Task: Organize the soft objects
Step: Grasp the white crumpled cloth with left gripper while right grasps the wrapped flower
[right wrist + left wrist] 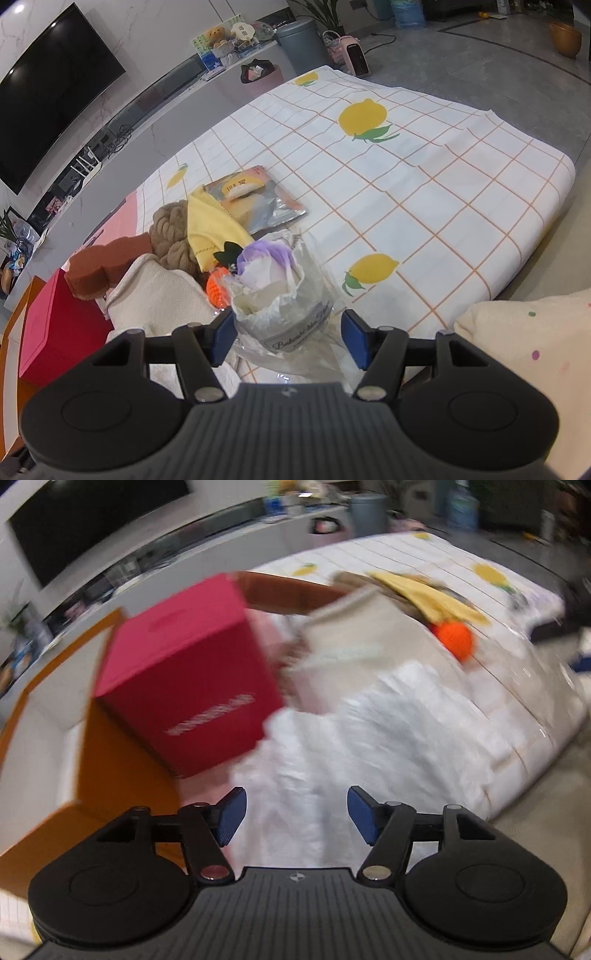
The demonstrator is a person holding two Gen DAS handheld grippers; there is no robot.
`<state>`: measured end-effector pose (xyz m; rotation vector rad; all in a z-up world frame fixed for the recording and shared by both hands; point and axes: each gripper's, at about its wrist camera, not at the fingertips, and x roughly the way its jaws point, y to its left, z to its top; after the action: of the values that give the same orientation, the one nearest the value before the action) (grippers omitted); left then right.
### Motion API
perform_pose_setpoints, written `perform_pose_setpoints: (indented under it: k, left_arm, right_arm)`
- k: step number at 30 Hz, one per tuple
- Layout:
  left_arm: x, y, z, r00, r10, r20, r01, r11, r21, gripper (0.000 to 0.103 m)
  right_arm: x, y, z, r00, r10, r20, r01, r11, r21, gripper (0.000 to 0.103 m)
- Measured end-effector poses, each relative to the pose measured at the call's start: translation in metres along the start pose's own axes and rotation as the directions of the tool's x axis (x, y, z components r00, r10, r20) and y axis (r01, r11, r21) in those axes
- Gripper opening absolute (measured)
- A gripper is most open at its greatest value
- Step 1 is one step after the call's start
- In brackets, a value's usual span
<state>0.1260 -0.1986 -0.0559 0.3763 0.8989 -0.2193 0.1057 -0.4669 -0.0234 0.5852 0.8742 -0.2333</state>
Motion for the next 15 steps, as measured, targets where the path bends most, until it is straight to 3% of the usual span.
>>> perform_pose_setpoints:
  k: [3, 6, 9, 11, 13, 15]
  left_arm:
    - [0.001, -0.001, -0.002, 0.998, -0.055, 0.003, 0.055, 0.998, -0.022, 0.076]
    - [0.002, 0.012, 0.001, 0.985, -0.174, -0.001, 0.172, 0.975, -0.141, 0.076]
    - [-0.005, 0.032, 0.005, 0.946, -0.32, 0.044, 0.319, 0.906, -0.277, 0.076]
    - [-0.011, 0.039, 0.007, 0.907, -0.412, 0.091, 0.418, 0.848, -0.327, 0.078]
    - [-0.014, 0.039, 0.012, 0.871, -0.478, 0.114, 0.485, 0.798, -0.357, 0.088]
    - [-0.012, 0.03, 0.019, 0.867, -0.487, 0.103, 0.488, 0.79, -0.37, 0.088]
  right_arm:
    - [0.002, -0.002, 0.001, 1.0, 0.005, -0.01, -0.005, 1.0, 0.011, 0.062]
    - [0.003, -0.001, 0.001, 1.0, 0.009, -0.022, -0.008, 1.0, 0.014, 0.065]
    - [0.004, 0.0, 0.0, 1.0, 0.006, -0.03, -0.006, 1.0, 0.009, 0.066]
    - [0.005, 0.0, 0.0, 0.999, 0.004, -0.036, -0.004, 1.0, 0.009, 0.066]
    - [0.005, 0.0, -0.001, 0.999, 0.003, -0.037, -0.002, 1.0, 0.008, 0.066]
    - [0.005, 0.0, -0.001, 0.999, 0.0, -0.04, 0.0, 1.0, 0.012, 0.066]
